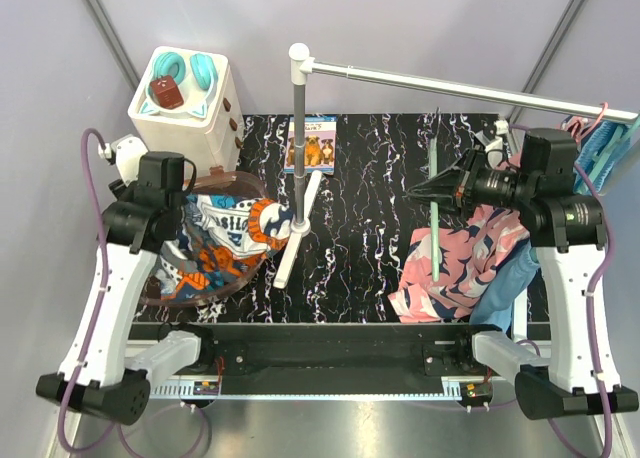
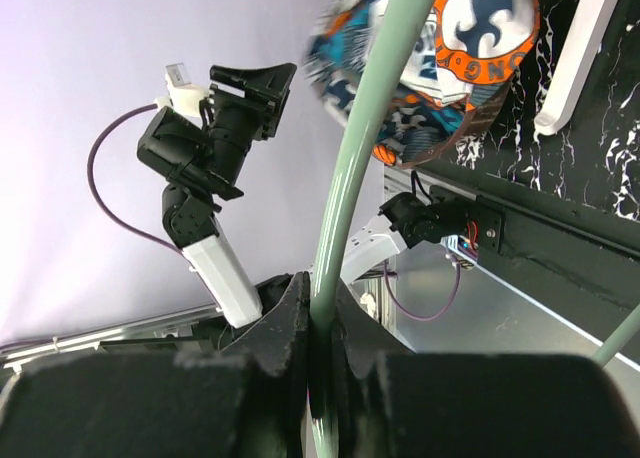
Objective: Remove the shorts from the hanger
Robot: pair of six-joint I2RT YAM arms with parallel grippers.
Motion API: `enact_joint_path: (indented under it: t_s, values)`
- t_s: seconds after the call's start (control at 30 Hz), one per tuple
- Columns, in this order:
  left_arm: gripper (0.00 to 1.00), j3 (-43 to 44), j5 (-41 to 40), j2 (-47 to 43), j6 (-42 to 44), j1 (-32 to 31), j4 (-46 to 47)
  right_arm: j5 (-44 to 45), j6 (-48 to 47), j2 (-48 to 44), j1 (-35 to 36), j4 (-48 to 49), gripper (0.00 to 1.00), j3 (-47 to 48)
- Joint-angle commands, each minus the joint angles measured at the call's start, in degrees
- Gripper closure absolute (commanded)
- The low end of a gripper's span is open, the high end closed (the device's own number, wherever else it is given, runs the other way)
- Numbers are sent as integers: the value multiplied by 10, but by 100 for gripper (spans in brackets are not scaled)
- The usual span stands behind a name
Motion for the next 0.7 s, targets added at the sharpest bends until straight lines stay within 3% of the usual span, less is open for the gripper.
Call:
enact_joint_path:
  t_s: [0.0,0.1,0.17,0.27,0.3,0.4,0.43,0.53,0.67]
  values:
    - [28,34,7,3,-48,17,1,-20,-31,3,-1,12,100,30]
    - [1,58,-14,-3,-65,19,-25,-19,-29,1,-1,14,100,23]
    - [1,70,22,-12,-78,19,-28,-19,-24,-3,-1,19,100,16]
    - [9,32,207,-34,-38,19,64,-20,-15,-13,-1,35,100,0]
    - [11,17,321,-36,-31,18,85,-19,-14,-17,-1,40,100,-5]
    - [24,-38,467,-21,-59,19,134,-20,-11,-28,0,45,100,-21]
    - [35,-50,482,-16,-68,19,141,-20,-10,-34,0,45,100,-23]
    - [46,-90,490,-2,-94,19,183,-23,-6,-47,-1,45,100,-24]
    - [49,-154,481,24,-132,28,285,-26,9,-60,-1,44,100,-17]
